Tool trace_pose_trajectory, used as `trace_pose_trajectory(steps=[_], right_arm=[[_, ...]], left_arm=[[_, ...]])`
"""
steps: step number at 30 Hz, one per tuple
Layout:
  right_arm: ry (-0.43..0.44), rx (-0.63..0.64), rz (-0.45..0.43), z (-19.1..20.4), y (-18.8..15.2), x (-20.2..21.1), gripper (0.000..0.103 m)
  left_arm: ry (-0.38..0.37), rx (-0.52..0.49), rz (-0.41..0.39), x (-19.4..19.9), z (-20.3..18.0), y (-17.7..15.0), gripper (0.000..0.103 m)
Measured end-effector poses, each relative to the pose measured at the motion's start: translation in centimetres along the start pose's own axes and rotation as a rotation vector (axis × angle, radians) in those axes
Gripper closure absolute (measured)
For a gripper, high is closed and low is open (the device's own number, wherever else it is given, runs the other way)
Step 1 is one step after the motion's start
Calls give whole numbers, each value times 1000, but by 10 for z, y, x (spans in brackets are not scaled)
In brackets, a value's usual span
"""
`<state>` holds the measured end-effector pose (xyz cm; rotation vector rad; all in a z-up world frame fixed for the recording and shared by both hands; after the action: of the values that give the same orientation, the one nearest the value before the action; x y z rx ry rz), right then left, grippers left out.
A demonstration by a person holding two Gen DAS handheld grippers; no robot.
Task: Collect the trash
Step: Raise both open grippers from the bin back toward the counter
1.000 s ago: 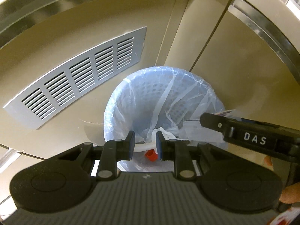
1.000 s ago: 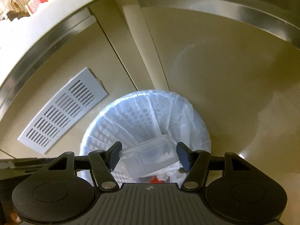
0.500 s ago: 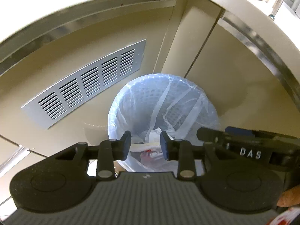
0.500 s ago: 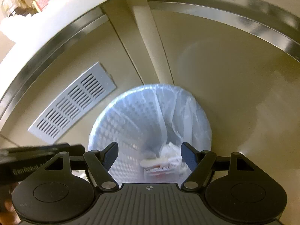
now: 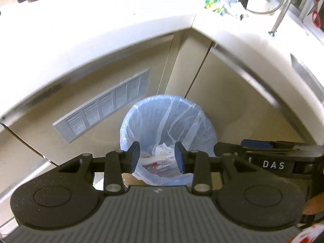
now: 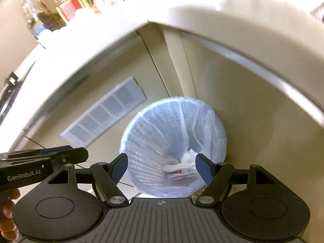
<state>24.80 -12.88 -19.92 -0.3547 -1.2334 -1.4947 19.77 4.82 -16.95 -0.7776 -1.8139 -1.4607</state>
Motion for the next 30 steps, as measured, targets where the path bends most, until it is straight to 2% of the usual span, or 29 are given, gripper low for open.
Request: trace_pose_trajectory(steps=[12,18,22,30], right_arm=[[58,84,-97,21,38,65,30],[56,136,-208,15,73,87,30],[21,178,-287,2,98,100,30],[-30,271,-394,-29,154,103,30]], left_arm=[[7,-6,-150,62,-14,40,70],[9,-9,-209,66,-24,67,70],[10,-7,-242,65,-31,88,70],[35,-9,-287,54,-41,129,70]])
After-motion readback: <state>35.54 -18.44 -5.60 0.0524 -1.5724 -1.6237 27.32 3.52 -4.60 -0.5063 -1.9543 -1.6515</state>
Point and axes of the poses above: each gripper's, at about its wrist camera, not at the fingertips, and x roughly against the way its jaws point, z to its left, y to its top, the point moved 6 cm from there along -x, roughly the way its jaws point, and after that the axes turned 4 degrees about -x, right-handed, at the moved point
